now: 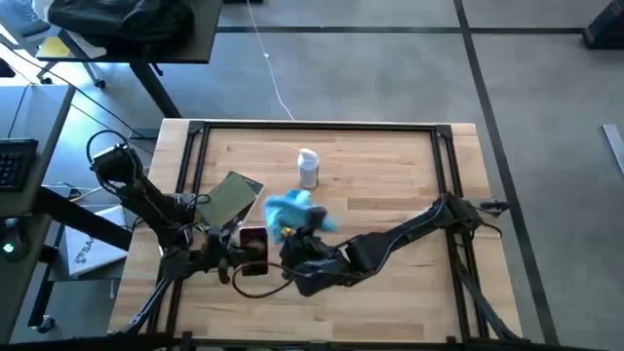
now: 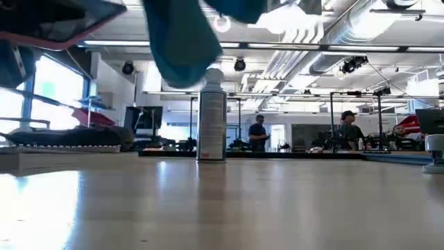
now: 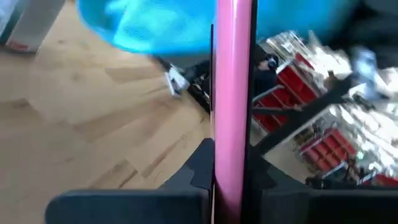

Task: Apply microfiber cloth
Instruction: Wipe the cellphone with the microfiber towel

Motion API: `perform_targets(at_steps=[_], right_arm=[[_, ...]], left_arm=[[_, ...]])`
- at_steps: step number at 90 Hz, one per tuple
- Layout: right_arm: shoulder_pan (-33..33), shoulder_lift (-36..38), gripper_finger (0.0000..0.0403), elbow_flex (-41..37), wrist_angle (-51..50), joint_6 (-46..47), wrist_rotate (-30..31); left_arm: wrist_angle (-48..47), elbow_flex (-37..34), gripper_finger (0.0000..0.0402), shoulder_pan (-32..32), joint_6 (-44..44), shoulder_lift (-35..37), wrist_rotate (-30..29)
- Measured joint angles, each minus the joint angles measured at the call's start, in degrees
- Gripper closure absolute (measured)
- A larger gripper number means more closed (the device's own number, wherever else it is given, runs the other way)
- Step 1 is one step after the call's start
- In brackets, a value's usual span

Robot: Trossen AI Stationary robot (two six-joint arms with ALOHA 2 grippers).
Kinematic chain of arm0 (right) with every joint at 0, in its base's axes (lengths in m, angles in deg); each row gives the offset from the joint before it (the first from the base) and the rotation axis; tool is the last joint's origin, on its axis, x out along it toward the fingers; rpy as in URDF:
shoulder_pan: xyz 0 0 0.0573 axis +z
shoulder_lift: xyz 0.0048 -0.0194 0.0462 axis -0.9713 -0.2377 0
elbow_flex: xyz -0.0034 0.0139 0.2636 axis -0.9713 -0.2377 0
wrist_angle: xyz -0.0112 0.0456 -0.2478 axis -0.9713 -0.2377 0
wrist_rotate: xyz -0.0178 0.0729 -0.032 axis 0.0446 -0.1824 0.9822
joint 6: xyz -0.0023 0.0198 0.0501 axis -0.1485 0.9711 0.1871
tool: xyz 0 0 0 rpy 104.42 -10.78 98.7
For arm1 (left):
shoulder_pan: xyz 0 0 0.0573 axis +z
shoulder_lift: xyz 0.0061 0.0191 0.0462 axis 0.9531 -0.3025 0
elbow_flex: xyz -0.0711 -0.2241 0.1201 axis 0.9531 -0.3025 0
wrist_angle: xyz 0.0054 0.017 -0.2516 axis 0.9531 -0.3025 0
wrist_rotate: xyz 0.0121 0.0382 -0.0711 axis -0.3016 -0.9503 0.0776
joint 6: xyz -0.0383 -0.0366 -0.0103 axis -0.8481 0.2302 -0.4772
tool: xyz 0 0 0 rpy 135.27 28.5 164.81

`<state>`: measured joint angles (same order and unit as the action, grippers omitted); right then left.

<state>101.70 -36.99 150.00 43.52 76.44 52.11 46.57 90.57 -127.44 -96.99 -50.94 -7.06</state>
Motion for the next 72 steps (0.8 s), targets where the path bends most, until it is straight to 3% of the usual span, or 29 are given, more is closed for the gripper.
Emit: perform_targets(at_steps=[6,20,43,51,64,72], right_arm=[[-0.90,-0.01,0.0403,-1.86,3.62,1.37,-5.55],[-2.78,-0.19,0.0403,-6.63,9.23,1.71,-7.55],[-4.85,-0.08,0.0403,-13.71,23.83,0.62,-16.24],[-5.09,0.03,0.0403,-15.61,28.03,-2.80,-15.18],[-4.45,0.01,0.0403,-16.35,31.45,-13.01,-6.74],[-4.19,0.01,0.0403,-16.35,32.37,-19.36,-7.37]], left_arm=[[0.36,0.00,0.0388,1.00,-2.09,-0.01,2.16],[0.41,1.27,0.0388,2.21,-3.41,0.00,6.41],[-0.20,4.38,0.0387,2.23,1.53,-0.04,9.62],[-0.17,4.63,0.0387,1.95,1.87,-0.04,9.83],[-0.21,4.66,0.0387,1.46,1.43,-0.04,10.74],[-0.56,4.72,0.0387,1.40,1.33,-0.04,11.94]])
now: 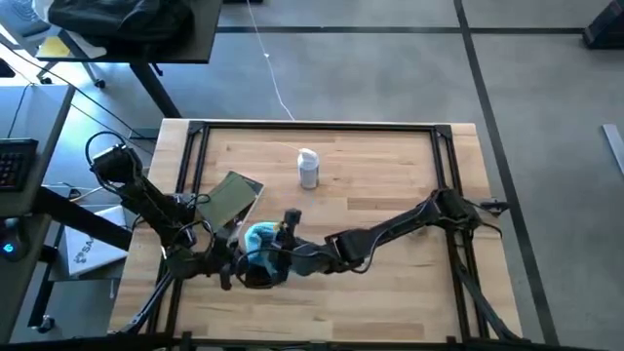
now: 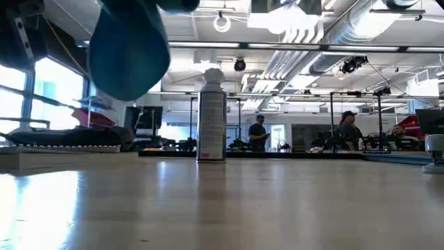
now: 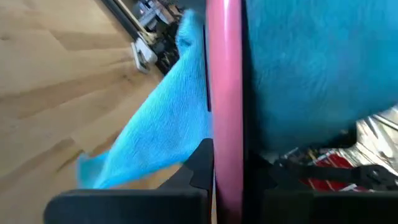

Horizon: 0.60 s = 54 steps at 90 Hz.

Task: Apply microfiber cloth
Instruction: Wipe the cellphone with the microfiber towel

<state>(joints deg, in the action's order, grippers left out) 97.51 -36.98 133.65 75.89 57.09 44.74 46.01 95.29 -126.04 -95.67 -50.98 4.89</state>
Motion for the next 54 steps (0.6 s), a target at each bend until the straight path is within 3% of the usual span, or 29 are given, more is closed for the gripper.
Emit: perform_targets(at_steps=[31,43,54], right_arm=[[-0.69,-0.02,0.0403,-0.02,-3.82,4.38,-19.49],[-0.47,-0.02,0.0403,0.04,-6.74,4.11,-21.12],[0.21,-0.07,0.0403,0.01,-6.40,3.98,-18.79]], left_arm=[[-0.47,0.02,0.0387,0.02,4.48,0.00,2.23],[-1.05,0.00,0.0387,0.06,6.16,-0.02,4.41],[-2.38,0.02,0.0387,0.09,6.31,-0.02,6.29]])
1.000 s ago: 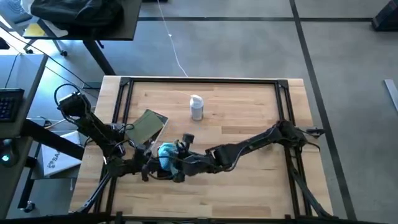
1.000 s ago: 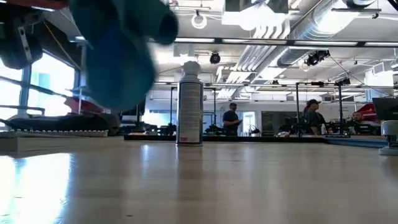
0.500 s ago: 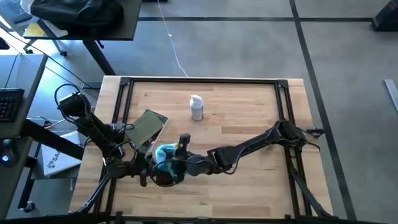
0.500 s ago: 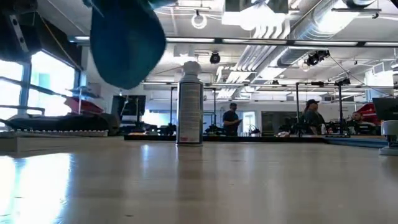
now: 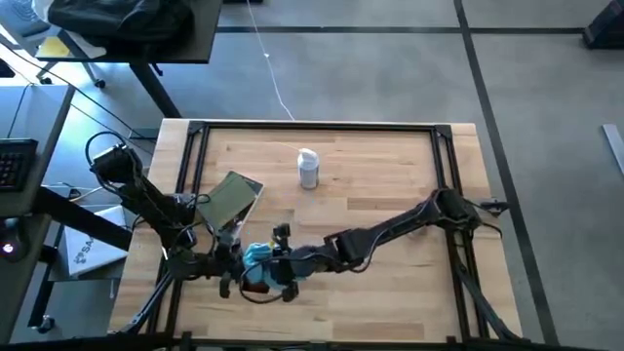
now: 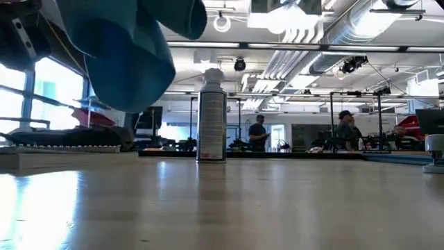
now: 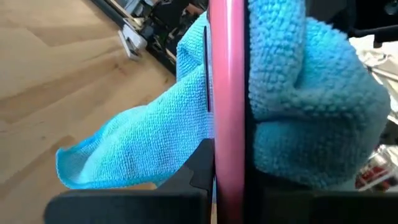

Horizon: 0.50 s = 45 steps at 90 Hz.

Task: Apply microfiber cloth
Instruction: Wipe the cellphone with the microfiber towel

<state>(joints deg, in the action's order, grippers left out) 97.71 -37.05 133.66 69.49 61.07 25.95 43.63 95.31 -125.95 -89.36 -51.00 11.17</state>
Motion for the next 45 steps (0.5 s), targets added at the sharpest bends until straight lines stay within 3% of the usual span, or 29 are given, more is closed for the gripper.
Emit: perform_targets(at_steps=[32,45], right_arm=[[-2.52,-0.12,0.0403,-0.09,4.78,-1.55,0.46],[-2.88,0.65,0.0403,-0.02,3.60,-4.35,9.46]], left_arm=[[-1.29,0.09,0.0388,1.46,1.27,0.04,4.01],[-2.71,0.16,0.0389,1.20,1.11,0.02,6.15]])
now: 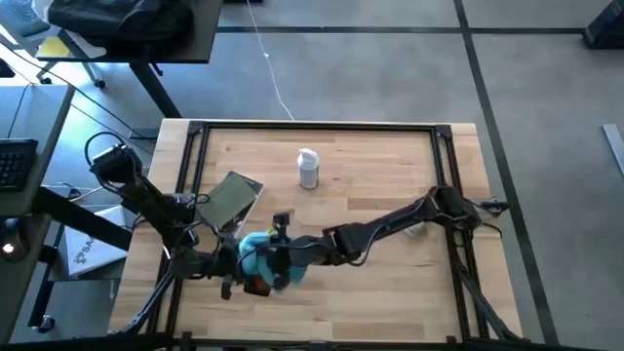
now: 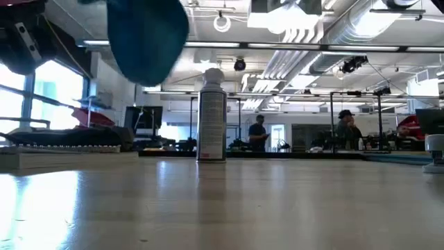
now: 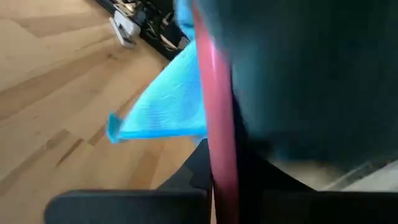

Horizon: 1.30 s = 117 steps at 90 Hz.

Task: Apply microfiber cloth
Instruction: Wipe the cellphone with the microfiber towel

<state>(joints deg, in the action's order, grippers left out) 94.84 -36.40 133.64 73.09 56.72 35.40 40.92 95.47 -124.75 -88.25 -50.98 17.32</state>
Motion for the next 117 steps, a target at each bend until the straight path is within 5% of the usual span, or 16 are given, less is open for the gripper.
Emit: perform_targets(at_steps=[20,41,78,95,117], right_arm=[[2.51,7.05,0.0403,0.00,-16.13,-4.38,10.46],[3.87,10.26,0.0403,-0.05,-34.72,9.48,12.79],[3.44,1.42,0.0403,0.09,-9.74,13.49,-1.64],[3.50,0.77,0.0403,0.05,-7.08,13.39,-2.32],[3.57,0.77,0.0403,0.05,-9.94,16.93,-12.52]], left_arm=[[0.66,0.02,0.0389,-1.59,-0.77,0.30,-1.89],[0.54,-0.03,0.0389,-1.68,-5.82,0.33,-5.47],[0.00,-0.10,0.0389,0.65,-13.45,-2.00,-4.83],[0.03,-0.18,0.0389,0.99,-14.73,-2.84,-4.82],[-0.02,-0.18,0.0389,1.03,-13.81,-2.78,-5.08]])
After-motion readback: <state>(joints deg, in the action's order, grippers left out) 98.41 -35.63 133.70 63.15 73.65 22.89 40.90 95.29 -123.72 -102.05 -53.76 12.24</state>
